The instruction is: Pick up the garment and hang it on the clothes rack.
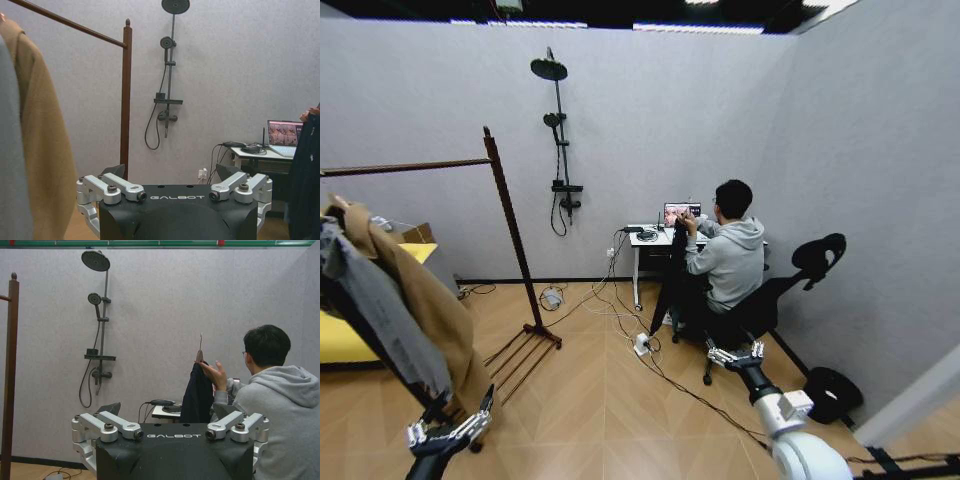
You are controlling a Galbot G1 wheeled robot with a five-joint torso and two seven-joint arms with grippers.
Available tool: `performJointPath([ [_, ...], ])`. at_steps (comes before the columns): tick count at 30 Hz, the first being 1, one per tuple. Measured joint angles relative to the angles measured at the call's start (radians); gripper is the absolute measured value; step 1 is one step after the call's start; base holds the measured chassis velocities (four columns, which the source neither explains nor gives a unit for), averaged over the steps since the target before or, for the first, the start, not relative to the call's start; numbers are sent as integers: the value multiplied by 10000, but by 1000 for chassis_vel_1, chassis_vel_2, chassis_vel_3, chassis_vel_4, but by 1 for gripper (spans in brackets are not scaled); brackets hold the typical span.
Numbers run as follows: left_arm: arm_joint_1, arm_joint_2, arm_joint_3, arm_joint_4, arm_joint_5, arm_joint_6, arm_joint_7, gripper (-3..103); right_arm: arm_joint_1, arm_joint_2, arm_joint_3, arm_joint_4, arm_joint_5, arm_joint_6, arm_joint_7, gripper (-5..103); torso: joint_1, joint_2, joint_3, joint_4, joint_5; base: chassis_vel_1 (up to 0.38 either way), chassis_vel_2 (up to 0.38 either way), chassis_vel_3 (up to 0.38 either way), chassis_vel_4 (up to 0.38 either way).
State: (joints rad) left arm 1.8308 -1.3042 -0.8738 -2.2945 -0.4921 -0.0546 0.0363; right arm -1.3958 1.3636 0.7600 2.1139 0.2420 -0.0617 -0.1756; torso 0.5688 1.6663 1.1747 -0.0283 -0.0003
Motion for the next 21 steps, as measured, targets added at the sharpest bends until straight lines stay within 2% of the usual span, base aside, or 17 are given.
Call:
performJointPath([
  [10, 0, 0, 0, 0, 0, 0, 0, 100, -32, 7, 10, 23, 1, 23, 27, 100, -1, 1, 0, 0, -3, -369, 340, 338, -369],
  [13, 1, -1, 0, -1, 0, 0, 1, 100, -35, 12, -4, 13, 1, 29, 41, 100, 0, 1, 1, 0, 9, -427, 309, 306, -422],
  [15, 0, 0, 0, -1, 0, 0, 0, 100, -35, 15, -19, 4, 1, 31, 64, 100, -3, 3, -1, 0, -4, -406, 298, 305, -396],
  [16, 0, 0, 0, 0, 0, 0, -1, 100, -33, 17, -34, 0, 1, 31, 124, 100, 0, 1, 0, -3, -8, -381, 298, 305, -394],
  [17, 1, 0, 0, -2, 0, 0, 1, 100, -19, 21, -56, -7, 2, 20, 253, 100, 0, 1, 1, 1, 18, -405, 308, 277, -394],
  [18, 0, 0, 0, -1, 0, 0, 2, 100, -4, 23, -56, -8, 2, -3, 380, 100, 2, 0, 1, -6, 3, -405, 262, 285, -370],
  [20, -2, 0, 0, -1, 0, 0, 2, 100, 45, 17, -27, -5, 7, -57, 526, 100, 6, -2, 2, -4, -9, -365, 262, 260, -331],
  [21, -2, 1, 0, -1, 0, 0, 1, 100, 106, 1, 30, -6, 24, -125, 652, 100, 9, -3, 3, -5, -1, -204, 223, 235, -181],
])
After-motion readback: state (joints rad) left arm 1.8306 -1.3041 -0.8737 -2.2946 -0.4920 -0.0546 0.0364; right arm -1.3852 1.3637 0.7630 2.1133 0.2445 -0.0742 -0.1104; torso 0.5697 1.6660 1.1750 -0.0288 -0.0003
